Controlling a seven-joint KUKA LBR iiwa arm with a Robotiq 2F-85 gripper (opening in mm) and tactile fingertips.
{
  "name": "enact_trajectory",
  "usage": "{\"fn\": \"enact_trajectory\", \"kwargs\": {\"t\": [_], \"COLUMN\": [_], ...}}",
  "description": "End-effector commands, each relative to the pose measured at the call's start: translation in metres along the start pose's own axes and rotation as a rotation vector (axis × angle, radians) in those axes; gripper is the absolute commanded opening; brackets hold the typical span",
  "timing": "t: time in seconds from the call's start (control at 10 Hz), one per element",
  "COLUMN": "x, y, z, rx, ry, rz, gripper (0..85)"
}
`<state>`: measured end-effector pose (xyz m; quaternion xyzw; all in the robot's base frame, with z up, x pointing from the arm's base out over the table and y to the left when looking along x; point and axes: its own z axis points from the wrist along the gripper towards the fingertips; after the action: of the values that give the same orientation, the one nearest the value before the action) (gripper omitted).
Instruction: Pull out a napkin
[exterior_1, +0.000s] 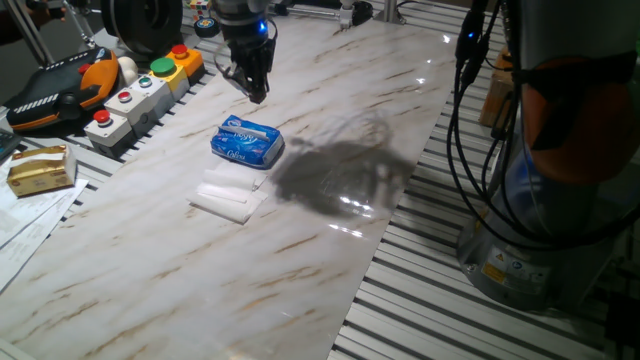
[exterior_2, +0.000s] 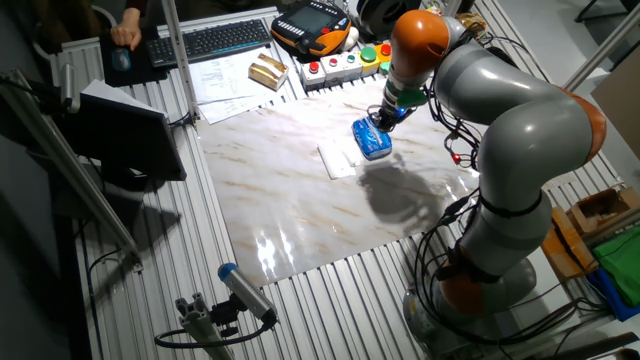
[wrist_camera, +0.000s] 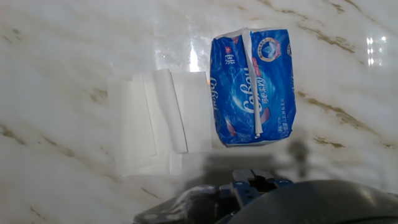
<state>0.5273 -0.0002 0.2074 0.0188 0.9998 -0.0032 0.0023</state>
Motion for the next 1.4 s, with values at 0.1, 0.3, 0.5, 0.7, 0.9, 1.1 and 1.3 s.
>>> {"fn": "enact_trajectory", "kwargs": {"t": [0.1,0.3,0.5,0.7,0.9,1.1,1.3], "x": [-0.003,-0.006,-0.009,-0.011,-0.014,-0.017,-0.019], "y": [-0.002,-0.002,-0.003,-0.005,-0.008,-0.008,-0.007], "z": [0.013,0.024,0.032,0.039,0.044,0.047,0.047], "rx": [-0.010,-0.016,-0.019,-0.018,-0.019,-0.016,-0.015], "ry": [-0.003,-0.004,-0.009,-0.012,-0.014,-0.014,-0.017], "rz": [-0.003,0.002,0.002,-0.001,-0.006,-0.003,0.000], "gripper": [0.7,0.7,0.7,0.7,0.7,0.7,0.7]}}
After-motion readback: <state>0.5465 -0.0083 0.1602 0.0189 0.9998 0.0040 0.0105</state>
